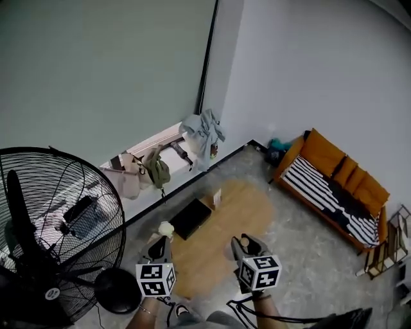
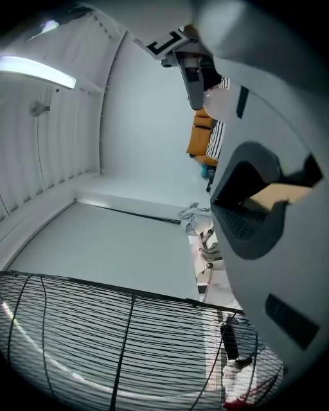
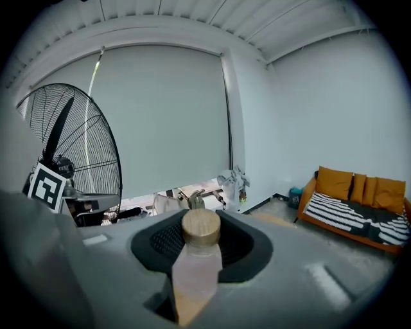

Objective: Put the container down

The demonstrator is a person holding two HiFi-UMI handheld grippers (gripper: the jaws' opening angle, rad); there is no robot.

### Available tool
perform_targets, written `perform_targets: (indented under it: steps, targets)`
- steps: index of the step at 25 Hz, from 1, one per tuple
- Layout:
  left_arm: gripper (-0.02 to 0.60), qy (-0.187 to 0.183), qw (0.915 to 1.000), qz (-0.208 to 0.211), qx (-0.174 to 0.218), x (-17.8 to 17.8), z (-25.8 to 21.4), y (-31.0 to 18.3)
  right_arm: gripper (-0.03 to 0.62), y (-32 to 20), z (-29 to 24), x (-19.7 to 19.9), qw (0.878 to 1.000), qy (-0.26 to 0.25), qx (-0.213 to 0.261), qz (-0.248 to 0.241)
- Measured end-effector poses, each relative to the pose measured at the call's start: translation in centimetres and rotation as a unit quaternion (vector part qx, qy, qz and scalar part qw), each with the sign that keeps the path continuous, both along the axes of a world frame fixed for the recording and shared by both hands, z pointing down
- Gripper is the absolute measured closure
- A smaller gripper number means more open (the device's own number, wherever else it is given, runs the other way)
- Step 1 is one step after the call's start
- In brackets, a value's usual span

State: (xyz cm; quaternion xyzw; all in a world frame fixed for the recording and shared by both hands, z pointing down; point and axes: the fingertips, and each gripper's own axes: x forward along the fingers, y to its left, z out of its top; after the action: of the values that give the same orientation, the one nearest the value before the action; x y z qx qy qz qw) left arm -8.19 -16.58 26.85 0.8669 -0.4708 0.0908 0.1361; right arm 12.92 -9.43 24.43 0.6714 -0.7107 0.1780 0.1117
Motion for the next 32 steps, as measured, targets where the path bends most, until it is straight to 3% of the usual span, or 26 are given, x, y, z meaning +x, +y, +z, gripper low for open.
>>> perform_targets:
  steps: [14,32]
  targets:
    - [0.588,-0.019,0.9977,-0.055,-0.036,1.8,2.9,-1.5,0.464,-3.8,3.3,3.3,0.998,-0.011,-0.037,-0.052]
    - [0.588,-0.039,0.9862,-0.106,-0.121,0.1,14.3,-0.3,0.464,-5.9,14.7,1.7,0.989,-0.049,-0.085,-0.111]
